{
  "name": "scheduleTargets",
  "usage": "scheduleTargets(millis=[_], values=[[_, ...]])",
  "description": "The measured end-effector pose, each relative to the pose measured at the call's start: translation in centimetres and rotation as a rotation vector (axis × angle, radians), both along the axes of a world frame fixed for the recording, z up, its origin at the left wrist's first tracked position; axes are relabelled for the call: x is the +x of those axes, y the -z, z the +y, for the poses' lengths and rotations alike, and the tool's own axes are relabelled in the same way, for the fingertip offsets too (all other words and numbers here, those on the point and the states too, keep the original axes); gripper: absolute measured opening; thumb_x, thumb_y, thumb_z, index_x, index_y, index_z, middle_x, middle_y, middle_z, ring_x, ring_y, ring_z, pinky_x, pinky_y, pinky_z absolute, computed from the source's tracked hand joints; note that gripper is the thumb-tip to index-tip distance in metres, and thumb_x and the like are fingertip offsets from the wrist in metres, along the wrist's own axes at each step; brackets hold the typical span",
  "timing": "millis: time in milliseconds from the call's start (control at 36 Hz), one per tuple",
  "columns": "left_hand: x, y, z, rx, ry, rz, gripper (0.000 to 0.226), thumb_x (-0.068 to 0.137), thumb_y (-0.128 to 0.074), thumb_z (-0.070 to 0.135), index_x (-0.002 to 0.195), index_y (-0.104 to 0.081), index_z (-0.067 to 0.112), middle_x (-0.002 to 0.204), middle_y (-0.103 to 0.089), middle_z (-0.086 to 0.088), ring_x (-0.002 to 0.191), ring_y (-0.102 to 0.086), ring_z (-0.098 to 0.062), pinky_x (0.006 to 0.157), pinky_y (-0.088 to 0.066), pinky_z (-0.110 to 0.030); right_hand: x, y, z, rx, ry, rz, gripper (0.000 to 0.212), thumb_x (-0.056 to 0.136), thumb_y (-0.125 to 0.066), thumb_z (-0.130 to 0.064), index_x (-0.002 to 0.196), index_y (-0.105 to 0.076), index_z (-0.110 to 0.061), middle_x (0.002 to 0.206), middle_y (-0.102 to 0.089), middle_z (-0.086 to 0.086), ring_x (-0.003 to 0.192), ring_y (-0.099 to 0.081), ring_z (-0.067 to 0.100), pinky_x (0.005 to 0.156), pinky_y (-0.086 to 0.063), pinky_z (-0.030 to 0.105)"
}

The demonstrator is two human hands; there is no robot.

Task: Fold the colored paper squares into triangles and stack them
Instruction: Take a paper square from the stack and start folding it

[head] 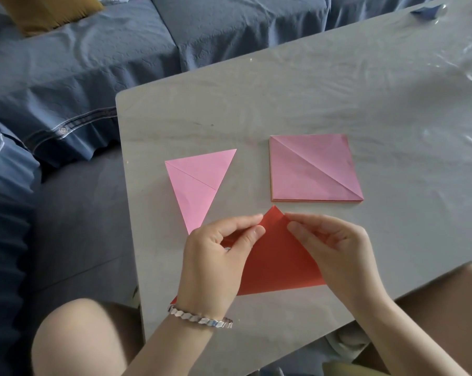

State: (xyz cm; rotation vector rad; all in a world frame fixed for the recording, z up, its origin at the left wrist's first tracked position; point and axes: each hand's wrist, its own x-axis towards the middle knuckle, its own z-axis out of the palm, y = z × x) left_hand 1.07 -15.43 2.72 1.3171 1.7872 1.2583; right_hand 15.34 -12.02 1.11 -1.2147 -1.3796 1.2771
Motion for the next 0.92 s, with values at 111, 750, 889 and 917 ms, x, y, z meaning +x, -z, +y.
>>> scheduleTargets(millis=[111, 750, 889, 917], values=[[0.0, 0.1, -0.1, 0.000, 0.004, -0.007, 0.024, 0.073, -0.073, 0.014, 0.073, -0.069, 0.037, 0.076, -0.067, 0.028, 0.069, -0.064, 0.007, 0.065, -0.042, -0.002, 0.1, 0.4, 0.0, -0.020, 0.003, -0.026, 0.022, 0.078, -0.068, -0.010, 0.080, -0.071, -0.032, 0.071, -0.071, -0.016, 0.065, -0.063, -0.002, 0.065, -0.046, 0.009], [-2.2, 2.9, 2.1, -0.290, 0.010, -0.009, 0.026, 0.078, -0.068, 0.005, 0.061, -0.062, 0.023, 0.053, -0.063, 0.008, 0.047, -0.060, -0.007, 0.055, -0.055, -0.027, -1.6, 0.6, 5.2, 0.690, -0.433, -0.785, 0.026, 0.082, -0.052, -0.036, 0.084, -0.072, -0.018, 0.082, -0.067, -0.004, 0.075, -0.062, 0.020, 0.072, -0.045, 0.029], [-3.4, 5.3, 2.2, -0.380, -0.156, -0.166, 0.024, 0.079, -0.068, 0.001, 0.062, -0.064, 0.018, 0.052, -0.064, 0.004, 0.049, -0.062, -0.013, 0.058, -0.057, -0.029, -2.0, 5.3, 3.0, 0.749, -0.501, -0.849, 0.038, 0.084, -0.044, -0.028, 0.112, -0.066, -0.013, 0.117, -0.064, 0.003, 0.107, -0.059, 0.021, 0.093, -0.045, 0.031], [-3.7, 6.0, 2.1, -0.399, -0.184, -0.159, 0.023, 0.078, -0.069, 0.002, 0.061, -0.064, 0.017, 0.054, -0.065, 0.003, 0.053, -0.063, -0.015, 0.063, -0.057, -0.033, -1.8, 6.4, 2.5, 0.743, -0.543, -0.892, 0.040, 0.085, -0.042, -0.028, 0.114, -0.065, -0.012, 0.120, -0.063, 0.003, 0.111, -0.059, 0.020, 0.095, -0.046, 0.031]])
